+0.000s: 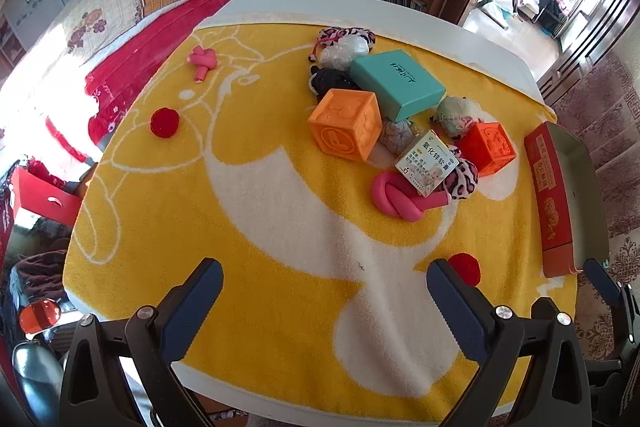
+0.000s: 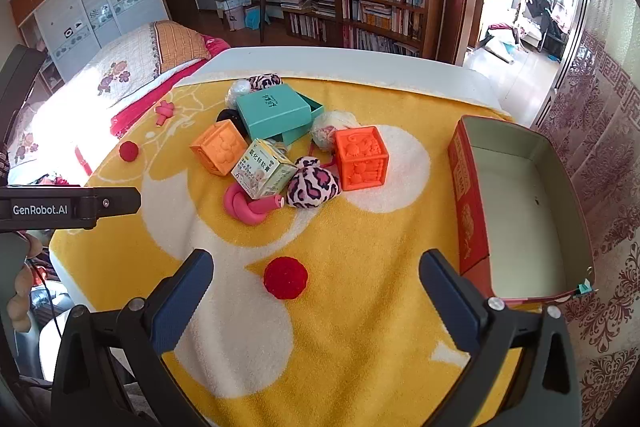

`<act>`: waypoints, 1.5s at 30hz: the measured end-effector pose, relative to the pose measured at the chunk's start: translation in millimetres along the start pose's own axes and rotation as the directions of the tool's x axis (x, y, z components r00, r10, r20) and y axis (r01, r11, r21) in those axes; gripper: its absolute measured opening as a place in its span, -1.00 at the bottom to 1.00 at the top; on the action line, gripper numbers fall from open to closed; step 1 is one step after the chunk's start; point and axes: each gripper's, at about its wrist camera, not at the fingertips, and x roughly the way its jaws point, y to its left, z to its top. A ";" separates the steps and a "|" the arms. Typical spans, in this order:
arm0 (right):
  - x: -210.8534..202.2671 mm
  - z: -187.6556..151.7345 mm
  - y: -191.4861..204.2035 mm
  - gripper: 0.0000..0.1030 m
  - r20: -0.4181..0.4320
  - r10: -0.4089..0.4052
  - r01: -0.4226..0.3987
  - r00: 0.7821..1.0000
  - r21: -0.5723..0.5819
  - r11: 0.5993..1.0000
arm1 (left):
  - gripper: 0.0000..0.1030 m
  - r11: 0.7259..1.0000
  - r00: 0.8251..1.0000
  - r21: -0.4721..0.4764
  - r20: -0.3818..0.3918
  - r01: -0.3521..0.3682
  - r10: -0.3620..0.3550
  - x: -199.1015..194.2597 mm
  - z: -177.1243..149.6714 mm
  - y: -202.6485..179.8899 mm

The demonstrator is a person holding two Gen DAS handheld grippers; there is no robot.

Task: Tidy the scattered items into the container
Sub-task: 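Lower the left gripper onto the red pompom and close it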

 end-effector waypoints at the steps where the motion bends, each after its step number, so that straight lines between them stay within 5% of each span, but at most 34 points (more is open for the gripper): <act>1: 1.7 -1.3 2.1 0.99 -0.010 0.008 -0.008 1.000 -0.005 1.000 | 1.00 0.999 0.999 -0.022 -0.026 0.031 -0.032 1.1 -2.7 4.1; 8: 6.5 -3.6 9.3 0.97 -0.039 -0.015 0.014 0.999 -0.021 1.000 | 1.00 0.979 0.985 -0.107 0.007 0.173 -0.173 -16.4 -0.9 20.6; 11: 10.6 0.1 2.9 0.97 -0.050 -0.036 0.038 0.998 0.037 0.999 | 1.00 0.929 0.933 -0.124 -0.052 0.348 -0.356 -12.5 6.7 19.9; 14: 14.2 2.2 1.6 0.97 -0.060 -0.040 0.045 0.997 0.080 0.996 | 1.00 0.878 0.866 -0.181 -0.167 0.443 -0.471 -0.6 5.9 17.4; 15: 16.2 2.4 3.1 0.97 -0.065 -0.041 0.046 0.997 0.085 0.995 | 1.00 0.873 0.861 -0.192 -0.167 0.449 -0.480 1.1 7.1 20.8; 18: 22.7 3.1 9.6 0.97 -0.082 -0.039 0.047 0.996 0.096 0.994 | 1.00 0.908 0.913 -0.221 -0.125 0.356 -0.388 5.4 20.1 45.4; 21: 30.4 4.3 16.3 0.97 -0.104 -0.031 0.043 0.994 0.105 0.994 | 1.00 0.968 0.986 -0.186 -0.002 0.166 -0.169 6.3 37.1 75.7; 23: 34.2 5.2 19.2 0.97 -0.114 -0.033 0.046 0.993 0.112 0.993 | 1.00 0.992 0.997 -0.126 0.074 0.010 0.000 14.1 48.8 94.0; 25: 37.3 6.4 21.0 0.97 -0.125 -0.038 0.053 0.991 0.121 0.991 | 1.00 0.991 0.990 -0.100 0.099 -0.094 0.104 29.5 57.2 111.5; 31: 45.3 7.0 24.3 0.97 -0.157 -0.070 0.091 0.985 0.131 0.987 | 1.00 0.982 0.994 -0.175 0.079 -0.065 0.080 64.9 83.3 182.8; 38: 52.3 6.1 25.7 0.95 -0.189 -0.097 0.127 0.977 0.152 0.980 | 0.99 0.986 0.998 -0.167 0.065 0.020 -0.009 89.6 114.8 196.1; 39: 53.2 5.7 25.9 0.94 -0.193 -0.099 0.130 0.976 0.155 0.979 | 0.95 0.989 0.998 -0.150 0.056 0.017 -0.009 94.4 117.8 194.2; 43: 54.4 3.8 24.3 0.90 -0.206 -0.113 0.149 0.972 0.170 0.974 | 0.27 0.990 0.998 -0.133 -0.026 0.054 -0.058 118.7 123.2 192.5; 45: 54.6 3.3 22.5 0.90 -0.210 -0.119 0.158 0.970 0.181 0.971 | 0.26 0.990 0.998 -0.137 -0.041 0.032 -0.038 126.4 124.1 194.9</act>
